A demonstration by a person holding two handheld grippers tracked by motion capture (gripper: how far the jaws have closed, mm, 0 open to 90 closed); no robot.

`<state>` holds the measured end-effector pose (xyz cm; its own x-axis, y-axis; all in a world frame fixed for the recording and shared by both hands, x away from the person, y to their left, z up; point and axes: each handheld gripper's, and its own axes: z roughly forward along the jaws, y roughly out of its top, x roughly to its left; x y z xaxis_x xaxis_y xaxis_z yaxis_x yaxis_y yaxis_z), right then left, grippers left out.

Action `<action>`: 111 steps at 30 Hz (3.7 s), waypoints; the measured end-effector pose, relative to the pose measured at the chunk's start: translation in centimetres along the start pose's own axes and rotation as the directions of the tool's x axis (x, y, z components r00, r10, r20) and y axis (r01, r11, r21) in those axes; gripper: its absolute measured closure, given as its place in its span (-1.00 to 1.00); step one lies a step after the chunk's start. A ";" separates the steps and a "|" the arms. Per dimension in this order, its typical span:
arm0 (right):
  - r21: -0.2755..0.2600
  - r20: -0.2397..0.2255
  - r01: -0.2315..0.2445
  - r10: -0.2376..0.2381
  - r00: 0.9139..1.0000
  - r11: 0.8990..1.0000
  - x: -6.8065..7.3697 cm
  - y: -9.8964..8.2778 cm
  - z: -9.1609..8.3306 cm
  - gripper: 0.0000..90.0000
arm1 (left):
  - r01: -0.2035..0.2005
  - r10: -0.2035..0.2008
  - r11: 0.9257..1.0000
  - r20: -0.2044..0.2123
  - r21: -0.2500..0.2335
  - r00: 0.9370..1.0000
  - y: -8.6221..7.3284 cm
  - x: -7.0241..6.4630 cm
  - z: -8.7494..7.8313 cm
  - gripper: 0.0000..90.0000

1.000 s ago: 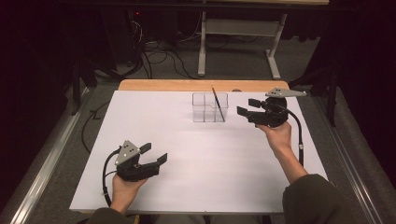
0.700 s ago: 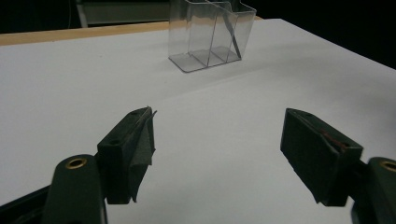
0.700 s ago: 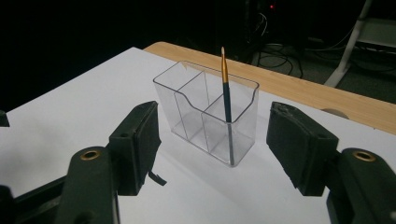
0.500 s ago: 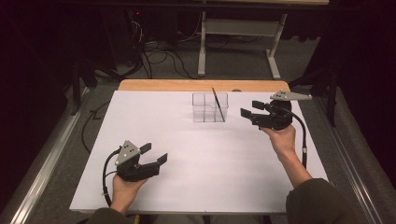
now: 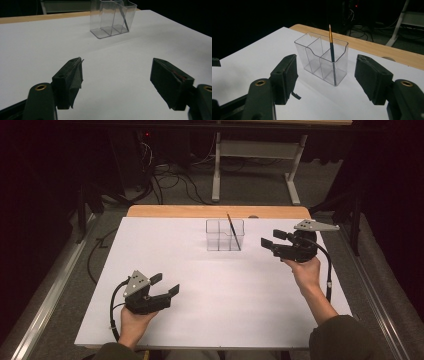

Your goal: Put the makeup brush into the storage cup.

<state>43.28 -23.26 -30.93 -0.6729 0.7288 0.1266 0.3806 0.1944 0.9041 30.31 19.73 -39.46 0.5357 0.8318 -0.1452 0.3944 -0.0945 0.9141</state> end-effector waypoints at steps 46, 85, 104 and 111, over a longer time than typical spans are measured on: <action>-0.042 0.009 -0.015 0.016 1.000 0.999 -0.5 -1.7 -2.9 -0.20 | 0.001 -0.001 1.000 -0.002 0.000 1.000 0.0 0.0 0.0 -0.41; -0.070 -0.001 -0.029 0.029 1.000 0.997 -0.3 -3.6 -5.0 -0.20 | 0.005 -0.005 1.000 0.000 0.000 1.000 0.0 0.0 0.0 -0.41; -0.071 -0.010 -0.028 0.028 1.000 0.997 0.2 -4.7 -5.7 -0.20 | 0.004 -0.004 1.000 -0.001 0.001 1.000 0.0 0.0 0.0 -0.41; -0.070 -0.015 -0.028 0.027 1.000 0.997 0.4 -5.1 -5.7 -0.20 | 0.004 -0.004 1.000 -0.002 0.001 1.000 0.0 0.0 0.0 -0.41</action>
<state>37.40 -27.72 -33.17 -0.6721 0.7235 0.1575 0.3542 0.1273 0.9265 30.25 19.75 -39.49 0.5330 0.8331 -0.1481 0.3973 -0.0919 0.9131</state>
